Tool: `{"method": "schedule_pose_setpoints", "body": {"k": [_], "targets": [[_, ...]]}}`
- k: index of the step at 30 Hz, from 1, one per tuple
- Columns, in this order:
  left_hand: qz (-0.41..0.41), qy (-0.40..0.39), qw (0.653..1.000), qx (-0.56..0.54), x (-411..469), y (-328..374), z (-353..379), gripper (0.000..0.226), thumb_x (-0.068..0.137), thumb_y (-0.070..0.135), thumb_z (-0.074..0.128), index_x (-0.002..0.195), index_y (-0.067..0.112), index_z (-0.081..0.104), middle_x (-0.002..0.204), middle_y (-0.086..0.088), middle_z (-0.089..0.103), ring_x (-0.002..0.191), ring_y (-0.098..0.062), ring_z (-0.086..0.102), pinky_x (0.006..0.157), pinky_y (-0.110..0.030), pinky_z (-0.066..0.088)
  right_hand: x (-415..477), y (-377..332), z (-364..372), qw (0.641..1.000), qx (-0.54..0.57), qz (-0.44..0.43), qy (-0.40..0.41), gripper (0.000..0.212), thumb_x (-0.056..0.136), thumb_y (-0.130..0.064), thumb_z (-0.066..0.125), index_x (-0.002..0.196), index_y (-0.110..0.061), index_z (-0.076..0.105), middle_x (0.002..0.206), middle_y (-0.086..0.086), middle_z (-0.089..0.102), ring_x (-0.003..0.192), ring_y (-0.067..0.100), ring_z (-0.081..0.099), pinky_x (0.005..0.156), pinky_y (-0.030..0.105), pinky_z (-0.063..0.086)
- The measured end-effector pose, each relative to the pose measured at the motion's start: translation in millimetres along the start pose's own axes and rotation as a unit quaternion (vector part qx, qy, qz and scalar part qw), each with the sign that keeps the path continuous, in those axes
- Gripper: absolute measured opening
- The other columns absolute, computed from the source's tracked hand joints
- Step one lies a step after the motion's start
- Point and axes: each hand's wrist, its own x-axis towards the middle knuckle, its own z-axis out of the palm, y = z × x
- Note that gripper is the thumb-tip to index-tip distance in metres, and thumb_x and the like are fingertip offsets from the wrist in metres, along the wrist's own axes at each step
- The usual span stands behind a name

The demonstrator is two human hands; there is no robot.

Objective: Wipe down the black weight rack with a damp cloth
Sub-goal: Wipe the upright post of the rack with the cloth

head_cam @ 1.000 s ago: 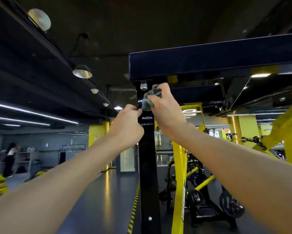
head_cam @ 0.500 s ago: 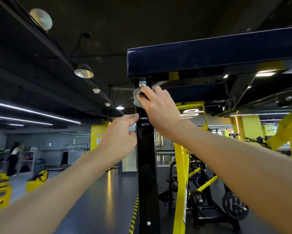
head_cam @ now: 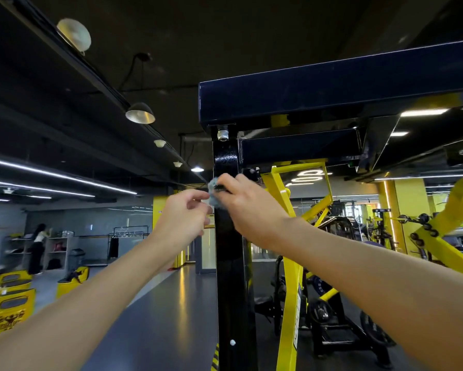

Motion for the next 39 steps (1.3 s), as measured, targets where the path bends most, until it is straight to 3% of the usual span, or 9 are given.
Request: {"method": "schedule_pose_setpoints", "body": {"k": [3, 7, 12, 14, 18, 22, 26, 34, 39], "targets": [[-0.075, -0.009, 0.984, -0.164, -4, 10, 2, 0.027, 0.102, 0.016, 0.054, 0.127, 0.011, 0.058, 0.110, -0.013, 0.066, 0.090, -0.025, 0.072, 0.070, -0.035, 0.060, 5, -11, -12, 0.961, 0.209, 0.180, 0.015, 0.039, 0.089, 0.003, 0.058, 0.125, -0.011, 0.059, 0.120, 0.006, 0.053, 0.099, 0.016, 0.053, 0.086, 0.030, 0.050], [-0.104, -0.074, 0.933, -0.338, -15, 26, 10, 0.025, 0.104, 0.024, 0.052, 0.123, 0.014, 0.064, 0.111, -0.013, 0.071, 0.091, -0.030, 0.074, 0.079, -0.046, 0.062, 17, -24, -29, 0.780, 0.499, 0.371, 0.070, 0.038, 0.092, -0.005, 0.061, 0.125, -0.017, 0.046, 0.110, 0.000, 0.060, 0.098, 0.010, 0.061, 0.075, 0.015, 0.051], [-0.108, -0.038, 0.893, -0.436, -16, 41, 18, 0.023, 0.103, 0.013, 0.050, 0.119, 0.008, 0.066, 0.105, -0.013, 0.073, 0.084, -0.020, 0.073, 0.065, -0.030, 0.060, 16, -30, -28, 0.766, 0.517, 0.381, 0.036, 0.036, 0.081, -0.026, 0.066, 0.117, -0.025, 0.064, 0.112, 0.000, 0.064, 0.102, 0.013, 0.062, 0.085, 0.028, 0.053], [-0.079, 0.000, 0.915, -0.397, -11, 38, 20, 0.021, 0.102, 0.007, 0.050, 0.114, 0.005, 0.068, 0.103, -0.015, 0.073, 0.083, -0.018, 0.073, 0.065, -0.025, 0.058, 12, -32, -30, 0.771, 0.515, 0.373, -0.020, 0.051, 0.068, -0.044, 0.064, 0.118, -0.036, 0.065, 0.122, 0.000, 0.059, 0.113, 0.017, 0.057, 0.096, 0.037, 0.050], [0.075, 0.124, 0.985, -0.092, 3, 20, 17, 0.014, 0.099, 0.005, 0.056, 0.099, 0.010, 0.069, 0.105, -0.011, 0.067, 0.087, -0.011, 0.066, 0.072, -0.012, 0.051, -8, -19, -32, 0.756, 0.528, 0.387, 0.023, 0.052, 0.089, -0.011, 0.055, 0.139, -0.026, 0.054, 0.139, -0.005, 0.049, 0.128, 0.009, 0.046, 0.105, 0.028, 0.042], [0.191, 0.116, 0.961, 0.164, 16, 9, 11, 0.037, 0.095, 0.007, 0.063, 0.131, 0.014, 0.058, 0.115, 0.005, 0.052, 0.094, -0.002, 0.052, 0.082, -0.012, 0.041, -29, -7, -23, 0.724, 0.540, 0.424, -0.064, 0.055, 0.100, -0.004, 0.047, 0.149, -0.028, 0.037, 0.125, -0.011, 0.054, 0.088, -0.006, 0.054, 0.074, 0.010, 0.047], [0.321, 0.081, 0.903, 0.273, 11, -5, 17, 0.028, 0.089, 0.000, 0.067, 0.113, 0.014, 0.065, 0.102, 0.010, 0.058, 0.087, -0.009, 0.059, 0.075, -0.008, 0.041, -37, -11, -5, 0.669, 0.603, 0.418, -0.119, 0.063, 0.104, -0.016, 0.048, 0.154, -0.043, 0.020, 0.145, 0.002, 0.047, 0.123, 0.008, 0.046, 0.113, 0.039, 0.029], [0.349, 0.096, 0.891, 0.273, 15, -8, 23, 0.026, 0.088, -0.002, 0.066, 0.112, 0.007, 0.073, 0.100, 0.001, 0.063, 0.081, -0.011, 0.059, 0.076, -0.026, 0.052, -53, -7, 19, 0.607, 0.667, 0.405, -0.149, 0.087, 0.093, -0.001, 0.056, 0.146, -0.060, 0.020, 0.117, -0.005, 0.065, 0.100, 0.006, 0.060, 0.088, 0.030, 0.043], [0.375, -0.012, 0.868, 0.325, -5, -18, 22, 0.029, 0.088, 0.001, 0.069, 0.116, 0.009, 0.072, 0.094, 0.002, 0.058, 0.073, -0.009, 0.055, 0.069, -0.023, 0.051, -66, -6, 35, 0.576, 0.686, 0.422, -0.140, 0.072, 0.089, -0.017, 0.047, 0.136, -0.069, 0.032, 0.148, 0.000, 0.047, 0.134, 0.027, 0.043, 0.113, 0.049, 0.032]]}}
